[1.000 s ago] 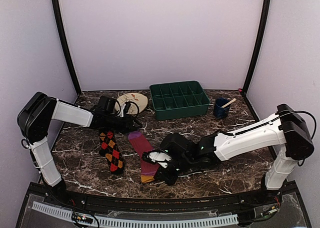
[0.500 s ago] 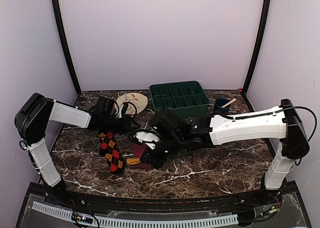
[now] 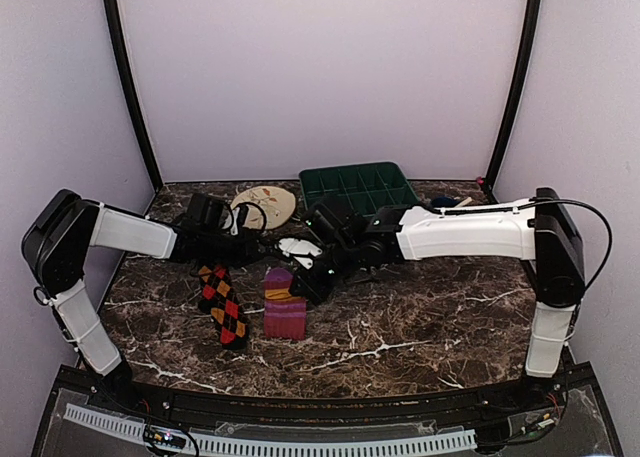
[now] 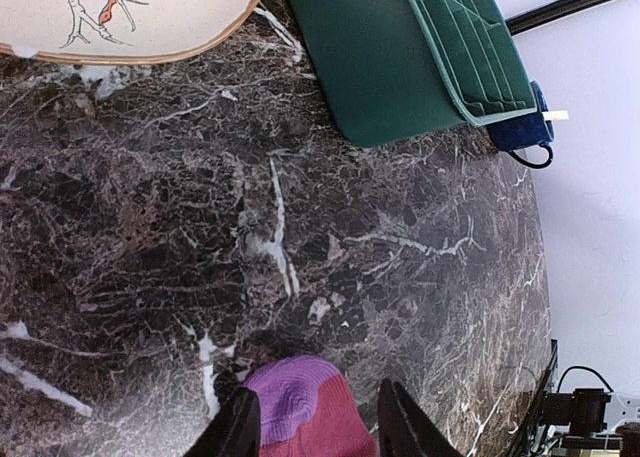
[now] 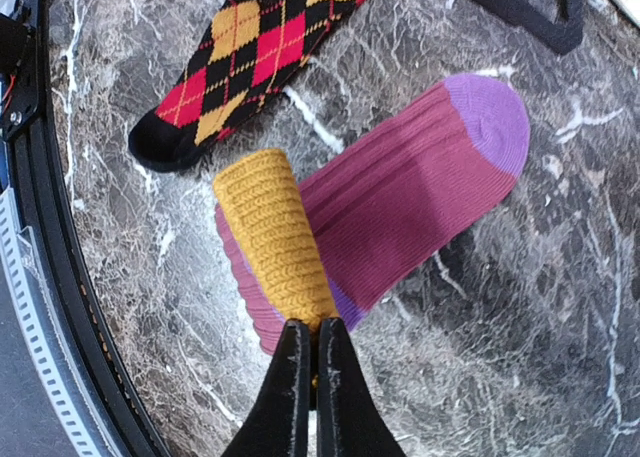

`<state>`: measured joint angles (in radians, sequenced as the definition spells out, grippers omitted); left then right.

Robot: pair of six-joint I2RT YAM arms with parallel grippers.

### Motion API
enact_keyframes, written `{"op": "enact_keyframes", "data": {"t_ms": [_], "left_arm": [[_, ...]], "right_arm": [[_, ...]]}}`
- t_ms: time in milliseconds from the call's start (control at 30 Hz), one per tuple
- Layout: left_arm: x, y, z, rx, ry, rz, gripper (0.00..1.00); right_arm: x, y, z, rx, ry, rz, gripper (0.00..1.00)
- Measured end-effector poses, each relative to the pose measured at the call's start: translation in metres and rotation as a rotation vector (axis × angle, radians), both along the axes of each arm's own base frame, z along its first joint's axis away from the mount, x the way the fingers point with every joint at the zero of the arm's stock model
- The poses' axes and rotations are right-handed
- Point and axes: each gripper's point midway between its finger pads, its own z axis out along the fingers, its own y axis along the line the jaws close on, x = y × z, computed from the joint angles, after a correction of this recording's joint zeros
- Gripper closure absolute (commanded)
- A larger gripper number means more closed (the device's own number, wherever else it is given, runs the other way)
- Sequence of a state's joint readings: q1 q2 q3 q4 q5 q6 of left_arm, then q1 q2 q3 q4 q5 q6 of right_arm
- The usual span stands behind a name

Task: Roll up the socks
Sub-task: Fold the sock at the center of the board.

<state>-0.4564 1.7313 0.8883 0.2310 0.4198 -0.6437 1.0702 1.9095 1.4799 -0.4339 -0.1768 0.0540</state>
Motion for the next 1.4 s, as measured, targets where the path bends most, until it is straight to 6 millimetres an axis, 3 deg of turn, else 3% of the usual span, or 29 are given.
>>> {"op": "enact_keyframes", "data": {"t_ms": [267, 667, 1067, 1400], "left_arm": [[0.001, 0.005, -0.003, -0.001, 0.002, 0.040, 0.60], [-0.010, 0.027, 0.007, 0.010, -0.049, 0.136, 0.60], [-0.010, 0.038, 0.007, 0.029, -0.074, 0.183, 0.61], [-0.007, 0.037, 0.011, 0.019, -0.092, 0.185, 0.61]], "right_arm": [[0.019, 0.013, 0.017, 0.034, -0.030, 0.019, 1.00], [0.047, 0.017, -0.003, -0.003, -0.023, 0.015, 1.00], [0.075, 0.030, 0.014, 0.027, -0.063, 0.016, 1.00], [0.086, 0.029, -0.009, -0.013, -0.030, 0.014, 1.00]]}}
